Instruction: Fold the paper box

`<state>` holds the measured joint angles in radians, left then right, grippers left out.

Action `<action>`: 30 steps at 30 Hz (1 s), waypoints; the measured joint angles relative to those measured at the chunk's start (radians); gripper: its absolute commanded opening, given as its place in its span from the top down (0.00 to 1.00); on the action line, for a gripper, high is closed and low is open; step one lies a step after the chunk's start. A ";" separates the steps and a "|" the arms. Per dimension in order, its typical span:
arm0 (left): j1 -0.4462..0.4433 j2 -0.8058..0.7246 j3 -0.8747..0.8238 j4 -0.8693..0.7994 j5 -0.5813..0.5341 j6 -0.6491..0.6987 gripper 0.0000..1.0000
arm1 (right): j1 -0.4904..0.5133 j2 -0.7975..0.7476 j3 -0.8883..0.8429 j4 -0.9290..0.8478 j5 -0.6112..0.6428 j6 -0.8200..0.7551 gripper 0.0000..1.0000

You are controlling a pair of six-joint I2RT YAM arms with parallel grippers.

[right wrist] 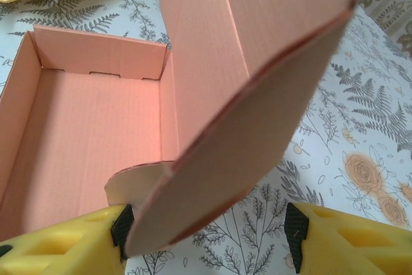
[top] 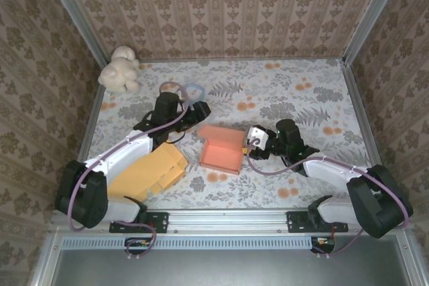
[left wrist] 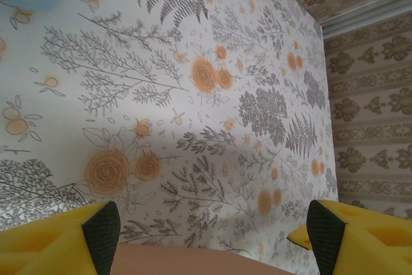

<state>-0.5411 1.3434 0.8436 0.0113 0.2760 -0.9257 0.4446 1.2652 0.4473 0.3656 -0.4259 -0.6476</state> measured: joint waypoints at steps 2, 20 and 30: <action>-0.018 0.000 0.000 0.000 -0.009 -0.003 0.21 | 0.008 0.000 0.002 0.004 0.003 0.000 0.35; -0.138 -0.008 -0.017 -0.011 -0.124 -0.025 0.22 | 0.053 0.011 0.016 0.013 0.053 0.000 0.38; -0.255 -0.019 -0.033 -0.033 -0.236 -0.135 0.22 | 0.085 0.017 0.016 0.013 0.085 -0.001 0.39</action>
<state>-0.7963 1.3239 0.8104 -0.0219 0.0399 -1.0611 0.5297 1.2823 0.4637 0.3790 -0.3408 -0.6487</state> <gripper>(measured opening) 0.779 0.610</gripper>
